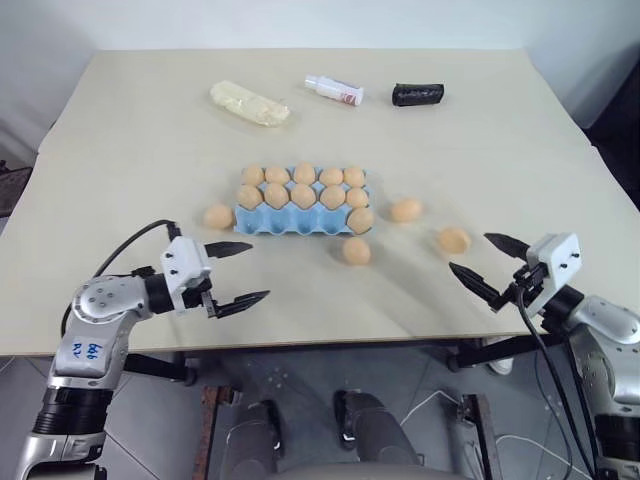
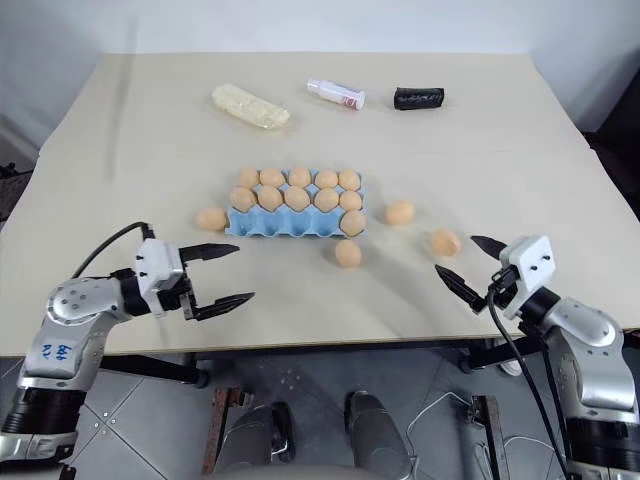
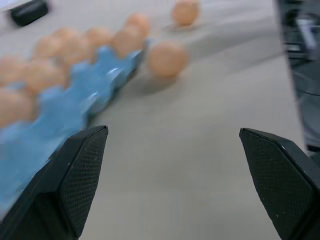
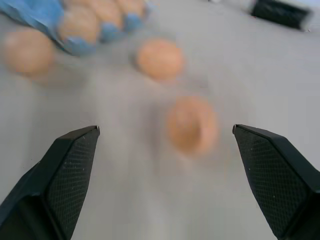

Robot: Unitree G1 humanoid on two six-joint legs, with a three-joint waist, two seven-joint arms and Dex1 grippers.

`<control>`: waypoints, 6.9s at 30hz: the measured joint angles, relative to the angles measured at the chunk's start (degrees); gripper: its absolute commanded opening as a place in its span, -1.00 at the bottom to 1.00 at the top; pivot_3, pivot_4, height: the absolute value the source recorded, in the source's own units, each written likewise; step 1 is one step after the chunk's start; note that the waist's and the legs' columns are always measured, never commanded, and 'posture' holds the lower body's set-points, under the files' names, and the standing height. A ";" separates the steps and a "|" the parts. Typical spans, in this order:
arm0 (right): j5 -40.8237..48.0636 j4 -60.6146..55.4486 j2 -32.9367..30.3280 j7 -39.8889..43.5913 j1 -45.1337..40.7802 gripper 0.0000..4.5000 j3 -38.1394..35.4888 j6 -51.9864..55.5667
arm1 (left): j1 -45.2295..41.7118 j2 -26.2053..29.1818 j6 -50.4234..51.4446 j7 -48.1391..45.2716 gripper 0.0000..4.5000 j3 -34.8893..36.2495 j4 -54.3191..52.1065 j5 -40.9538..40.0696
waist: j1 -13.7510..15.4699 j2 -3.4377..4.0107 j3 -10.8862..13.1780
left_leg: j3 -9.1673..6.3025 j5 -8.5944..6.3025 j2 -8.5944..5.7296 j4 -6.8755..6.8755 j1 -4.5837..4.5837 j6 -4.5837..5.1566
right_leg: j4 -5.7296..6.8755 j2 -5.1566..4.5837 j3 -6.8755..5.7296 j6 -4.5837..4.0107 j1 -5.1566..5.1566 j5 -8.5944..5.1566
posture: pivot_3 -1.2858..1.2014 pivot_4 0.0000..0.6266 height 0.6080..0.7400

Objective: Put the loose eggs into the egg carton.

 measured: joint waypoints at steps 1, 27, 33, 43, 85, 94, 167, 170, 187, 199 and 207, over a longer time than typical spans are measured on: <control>-0.15 0.15 0.21 -0.50 -0.01 1.00 0.01 0.00 | -0.67 -0.43 -0.14 -0.25 1.00 -0.68 0.00 0.01 | -0.15 0.00 0.00 | 0.03 0.01 -0.05 0.02 0.01 0.01 | 0.03 0.02 0.06 0.02 0.00 0.02 | 0.03 -0.52 1.00; -7.40 32.93 5.13 4.84 -27.22 -0.17 9.86 -7.97 | 4.68 -1.47 0.76 3.50 1.00 0.82 -3.07 0.12 | -1.48 0.04 0.02 | -0.05 0.35 -0.01 0.23 0.07 0.23 | 0.44 0.02 0.13 0.01 -0.03 0.10 | 0.03 -0.52 1.00; -6.43 25.16 5.48 5.00 -27.16 -0.17 9.96 -5.61 | 7.60 -1.44 0.76 6.45 1.00 4.41 -3.23 0.13 | -1.72 0.07 0.04 | -0.07 0.27 0.10 0.27 0.10 0.04 | 0.51 0.01 0.14 -0.01 -0.06 0.10 | 0.03 -0.52 1.00; -9.46 16.61 14.77 0.89 -37.98 -0.17 20.64 6.13 | 13.42 -1.45 0.78 13.17 1.00 14.45 3.22 0.07 | -2.95 0.05 0.03 | -0.12 0.22 0.14 0.16 -0.01 -0.06 | 0.52 -0.09 -0.05 -0.18 -0.16 0.05 | 0.03 -0.52 1.00; -9.12 7.28 6.93 -1.70 -13.53 0.98 7.79 -1.78 | 0.48 -5.32 3.26 8.97 1.00 1.85 3.09 0.25 | -1.71 0.01 0.01 | -0.13 0.37 -0.07 -0.08 0.11 -0.17 | 0.35 0.02 0.02 -0.12 -0.09 0.08 | 0.03 -0.52 1.00; -11.76 24.92 9.50 -2.14 -34.26 0.98 12.83 -0.69 | 2.05 -5.31 3.59 9.73 1.00 3.12 2.27 -0.15 | -2.40 0.01 0.01 | -0.12 0.47 -0.01 -0.08 0.08 -0.07 | 0.42 0.01 0.01 -0.11 -0.13 0.09 | 0.03 -0.52 1.00; -6.69 -3.68 6.71 5.56 -8.21 0.99 14.11 3.72 | 4.98 -4.10 1.47 8.90 1.00 5.15 2.81 0.35 | -1.72 -0.01 0.01 | -0.36 0.35 0.11 -0.16 0.03 -0.18 | 0.07 0.08 -0.10 -0.33 -0.05 0.08 | 0.03 -0.52 1.00; -6.49 -4.33 9.51 3.09 -13.10 0.99 16.82 7.84 | 4.91 -4.10 1.33 8.67 1.00 5.14 3.35 0.37 | -1.57 0.00 0.01 | -0.37 0.36 0.12 -0.17 0.00 -0.19 | 0.06 0.05 -0.12 -0.37 -0.07 0.08 | 0.03 -0.52 1.00; -11.22 4.40 18.33 -3.55 -25.28 0.34 27.87 18.52 | 13.28 -2.69 1.80 12.05 1.00 10.50 -2.39 0.09 | -1.45 -0.02 0.00 | -0.31 0.12 0.17 -0.23 -0.12 -0.23 | -0.01 0.05 -0.16 -0.35 -0.17 0.06 | 0.03 -0.52 1.00; -10.92 7.97 26.59 -1.89 -40.61 0.08 30.67 19.01 | 17.14 -3.37 1.69 15.88 1.00 14.34 -3.39 -0.10 | -2.81 -0.02 0.00 | -0.31 0.14 0.23 -0.26 -0.11 -0.26 | 0.08 0.07 -0.22 -0.39 -0.21 0.04 | 0.03 -0.52 1.00; -16.08 34.23 35.70 -5.95 -54.39 0.08 31.70 6.99 | 18.96 -4.50 1.55 18.20 1.00 16.04 -3.62 -0.11 | -3.24 -0.03 -0.01 | -0.24 0.12 0.23 -0.29 -0.16 -0.26 | 0.00 0.06 -0.24 -0.38 -0.24 0.04 | 0.03 -0.52 1.00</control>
